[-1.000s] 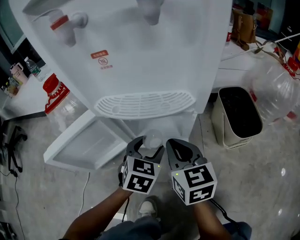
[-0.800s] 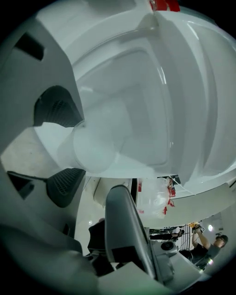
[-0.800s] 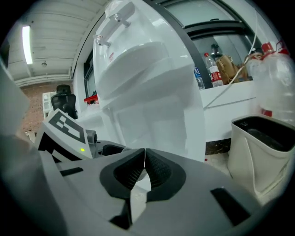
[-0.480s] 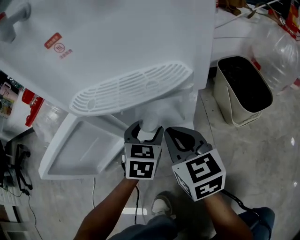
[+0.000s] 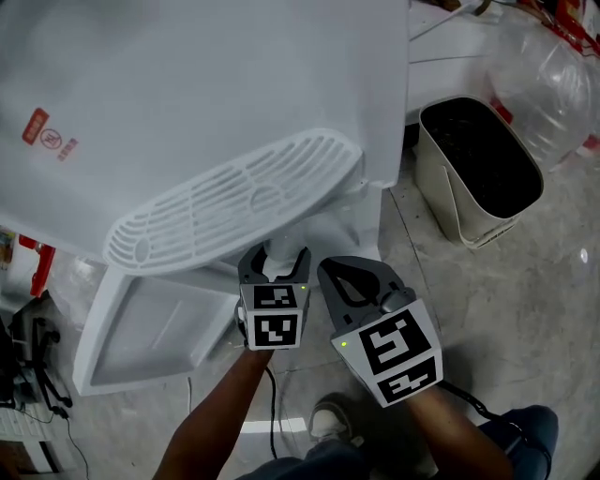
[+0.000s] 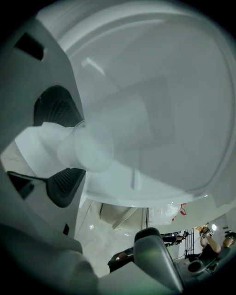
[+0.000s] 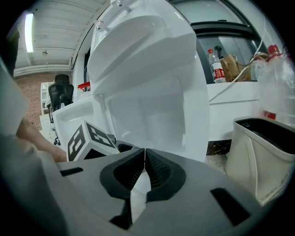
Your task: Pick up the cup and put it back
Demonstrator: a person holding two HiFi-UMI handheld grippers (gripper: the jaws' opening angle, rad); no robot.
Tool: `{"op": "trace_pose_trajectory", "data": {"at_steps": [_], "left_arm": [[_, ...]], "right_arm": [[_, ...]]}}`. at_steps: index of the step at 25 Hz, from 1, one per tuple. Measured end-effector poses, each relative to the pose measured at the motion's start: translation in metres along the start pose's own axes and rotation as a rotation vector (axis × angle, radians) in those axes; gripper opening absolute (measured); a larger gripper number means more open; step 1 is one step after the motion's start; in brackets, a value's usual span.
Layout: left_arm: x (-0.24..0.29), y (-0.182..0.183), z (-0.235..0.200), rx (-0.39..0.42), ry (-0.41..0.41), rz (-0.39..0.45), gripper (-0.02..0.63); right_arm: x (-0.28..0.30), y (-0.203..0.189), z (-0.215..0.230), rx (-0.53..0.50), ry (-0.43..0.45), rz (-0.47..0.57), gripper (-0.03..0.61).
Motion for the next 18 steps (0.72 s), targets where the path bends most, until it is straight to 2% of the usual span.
{"op": "trace_pose_trajectory", "data": {"at_steps": [18], "left_arm": [[0.046,-0.003,-0.02,-0.012,-0.018,0.001,0.285]], "right_arm": [[0.0,0.001,0.017,0.018,-0.055,-0.004,0.021]]}}
Point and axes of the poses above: the fingertips, and each gripper's own axes: x forward along the fingers, z to its right, y out of its top, the point moved 7 cm from there along -x, backward along the fingers, and after that the axes turned 15 degrees about -y, right-handed, at the moved point
